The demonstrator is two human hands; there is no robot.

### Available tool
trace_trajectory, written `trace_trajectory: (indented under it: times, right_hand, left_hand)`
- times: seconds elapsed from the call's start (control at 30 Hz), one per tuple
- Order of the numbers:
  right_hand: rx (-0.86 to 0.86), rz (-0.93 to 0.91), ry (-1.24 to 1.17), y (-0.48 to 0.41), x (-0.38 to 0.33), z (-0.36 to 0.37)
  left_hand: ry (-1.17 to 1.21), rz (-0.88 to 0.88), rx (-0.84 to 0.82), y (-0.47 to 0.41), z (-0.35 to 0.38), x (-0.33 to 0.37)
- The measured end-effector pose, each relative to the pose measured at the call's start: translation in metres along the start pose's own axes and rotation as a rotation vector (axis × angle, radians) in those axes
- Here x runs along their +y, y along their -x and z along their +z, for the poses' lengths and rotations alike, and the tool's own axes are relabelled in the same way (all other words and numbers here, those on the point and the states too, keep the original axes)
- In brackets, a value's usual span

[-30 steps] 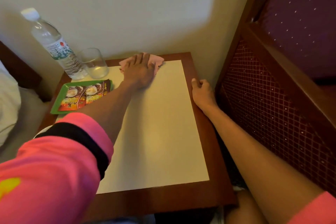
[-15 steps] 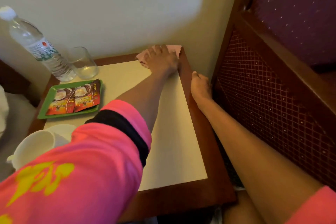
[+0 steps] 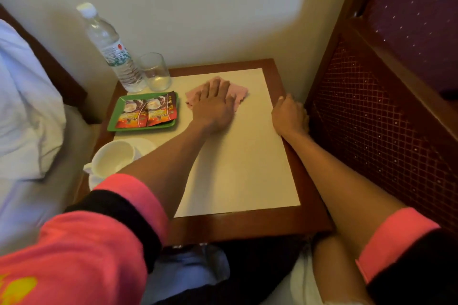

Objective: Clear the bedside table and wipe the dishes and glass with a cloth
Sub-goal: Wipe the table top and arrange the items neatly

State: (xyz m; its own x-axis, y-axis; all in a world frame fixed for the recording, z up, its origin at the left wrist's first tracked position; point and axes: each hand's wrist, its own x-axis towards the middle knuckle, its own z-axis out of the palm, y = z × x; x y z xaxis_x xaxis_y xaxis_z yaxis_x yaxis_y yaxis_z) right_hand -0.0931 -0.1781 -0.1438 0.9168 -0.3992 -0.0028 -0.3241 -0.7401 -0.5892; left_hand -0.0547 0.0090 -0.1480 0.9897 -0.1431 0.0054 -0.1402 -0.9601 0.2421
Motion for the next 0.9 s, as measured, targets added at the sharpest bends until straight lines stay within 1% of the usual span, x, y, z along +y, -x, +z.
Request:
trace_trajectory:
  times: [0.03, 0.07, 0.13, 0.17, 0.27, 0.33, 0.37, 0.4, 0.43, 0.5, 0.53, 0.57, 0.6, 0.63, 0.7, 0.77, 0.9]
  right_hand:
    - [0.007, -0.013, 0.040, 0.008, -0.001, -0.001]
    - [0.002, -0.024, 0.058, 0.015, -0.002, -0.002]
    - [-0.031, -0.045, 0.065, 0.022, 0.001, -0.003]
    - [-0.050, -0.052, 0.060, 0.023, 0.003, -0.004]
    - [-0.094, -0.073, 0.034, 0.031, 0.010, -0.010]
    - [-0.115, -0.089, 0.028, 0.036, 0.014, -0.013]
    - [-0.122, -0.097, 0.028, 0.037, 0.015, -0.013]
    - [-0.130, -0.097, 0.032, 0.042, 0.016, -0.015]
    - [-0.132, -0.092, 0.038, 0.046, 0.017, -0.016]
    - [-0.117, -0.083, 0.070, 0.059, 0.019, -0.017]
    - [-0.096, -0.082, 0.088, 0.068, 0.020, -0.017]
    - [-0.071, -0.091, 0.110, 0.074, 0.020, -0.016]
    - [-0.058, -0.104, 0.127, 0.082, 0.022, -0.016]
    - [-0.047, -0.131, 0.144, 0.084, 0.022, -0.013]
    - [-0.033, -0.189, 0.171, 0.092, 0.023, -0.012]
    - [-0.063, -0.225, 0.205, 0.099, 0.022, -0.011]
    - [-0.191, -0.232, 0.305, 0.111, 0.018, -0.019]
  left_hand:
    - [0.013, -0.079, 0.011, 0.010, 0.000, 0.001]
    - [0.020, -0.116, 0.027, 0.023, 0.002, 0.006]
    - [0.027, -0.086, 0.059, 0.056, 0.010, 0.021]
    - [0.024, -0.023, 0.059, 0.075, 0.013, 0.026]
    - [-0.038, 0.267, 0.026, 0.126, 0.015, 0.021]
    - [-0.059, 0.445, 0.004, 0.131, 0.010, 0.006]
    - [-0.065, 0.484, -0.002, 0.124, 0.008, -0.001]
    - [-0.063, 0.477, 0.011, 0.115, 0.007, -0.004]
    - [-0.044, 0.408, 0.028, 0.105, 0.006, -0.002]
    - [0.027, 0.157, 0.078, 0.091, 0.011, 0.010]
    - [0.057, 0.059, 0.115, 0.088, 0.015, 0.018]
    - [0.074, 0.001, 0.138, 0.089, 0.016, 0.026]
    - [0.091, -0.013, 0.153, 0.095, 0.017, 0.031]
    - [0.089, 0.015, 0.155, 0.102, 0.019, 0.033]
    - [0.087, 0.133, 0.167, 0.128, 0.017, 0.034]
    - [0.111, 0.249, 0.150, 0.157, 0.012, 0.026]
    - [0.211, 0.498, -0.021, 0.209, -0.010, -0.002]
